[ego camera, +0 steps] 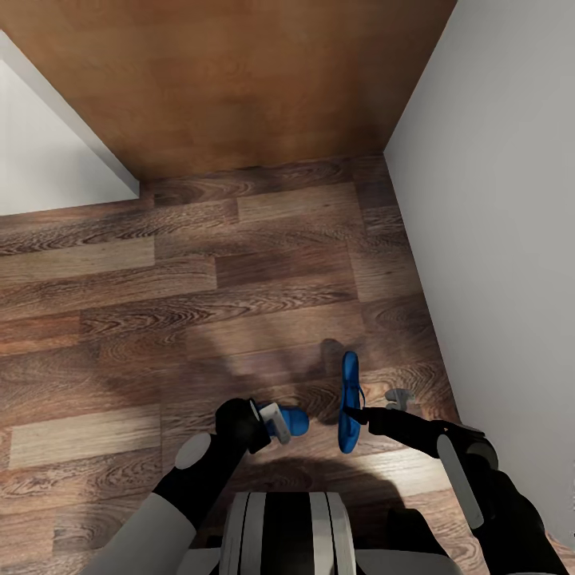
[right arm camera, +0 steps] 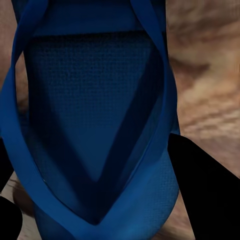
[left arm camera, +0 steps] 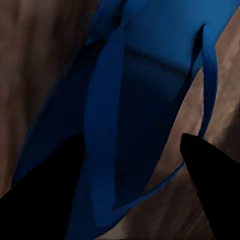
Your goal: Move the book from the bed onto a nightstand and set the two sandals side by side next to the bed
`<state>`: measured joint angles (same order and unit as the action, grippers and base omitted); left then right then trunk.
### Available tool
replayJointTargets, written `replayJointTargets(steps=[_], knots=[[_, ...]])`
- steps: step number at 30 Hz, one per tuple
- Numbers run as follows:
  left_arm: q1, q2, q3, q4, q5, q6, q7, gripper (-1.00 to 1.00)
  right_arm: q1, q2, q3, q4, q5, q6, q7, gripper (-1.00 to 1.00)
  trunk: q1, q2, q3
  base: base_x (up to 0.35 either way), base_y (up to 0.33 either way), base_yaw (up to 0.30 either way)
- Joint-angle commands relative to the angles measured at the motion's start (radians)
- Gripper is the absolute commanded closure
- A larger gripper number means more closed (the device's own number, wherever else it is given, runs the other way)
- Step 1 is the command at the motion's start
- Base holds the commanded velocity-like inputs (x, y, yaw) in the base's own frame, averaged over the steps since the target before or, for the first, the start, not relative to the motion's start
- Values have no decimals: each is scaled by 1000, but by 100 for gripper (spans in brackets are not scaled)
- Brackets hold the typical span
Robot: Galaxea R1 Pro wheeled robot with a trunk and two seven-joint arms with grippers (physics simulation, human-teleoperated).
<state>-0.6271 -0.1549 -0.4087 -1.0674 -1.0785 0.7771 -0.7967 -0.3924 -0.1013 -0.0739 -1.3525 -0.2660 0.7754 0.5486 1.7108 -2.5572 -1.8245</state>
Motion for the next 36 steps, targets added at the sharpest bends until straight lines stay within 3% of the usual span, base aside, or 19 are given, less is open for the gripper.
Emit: replayJointTargets(steps=[1, 31, 34, 36], knots=[[0, 0, -1, -1, -7, 4, -10, 100, 0, 0, -1, -1, -1, 6, 2, 100, -1, 0, 3, 0, 0, 0], [0, 1, 1, -2, -12, 4, -10, 100, 0, 0, -1, -1, -1, 6, 2, 100, -14, 7, 119, 0, 0, 0], [0, 5, 22, -4, -11, 3, -10, 100, 0, -1, -2, -1, -1, 7, 2, 100, -15, 8, 131, 0, 0, 0], [0, 8, 64, -18, -9, 2, -12, 100, 0, -1, -3, -1, -1, 7, 2, 100, -16, 8, 139, 0, 0, 0]])
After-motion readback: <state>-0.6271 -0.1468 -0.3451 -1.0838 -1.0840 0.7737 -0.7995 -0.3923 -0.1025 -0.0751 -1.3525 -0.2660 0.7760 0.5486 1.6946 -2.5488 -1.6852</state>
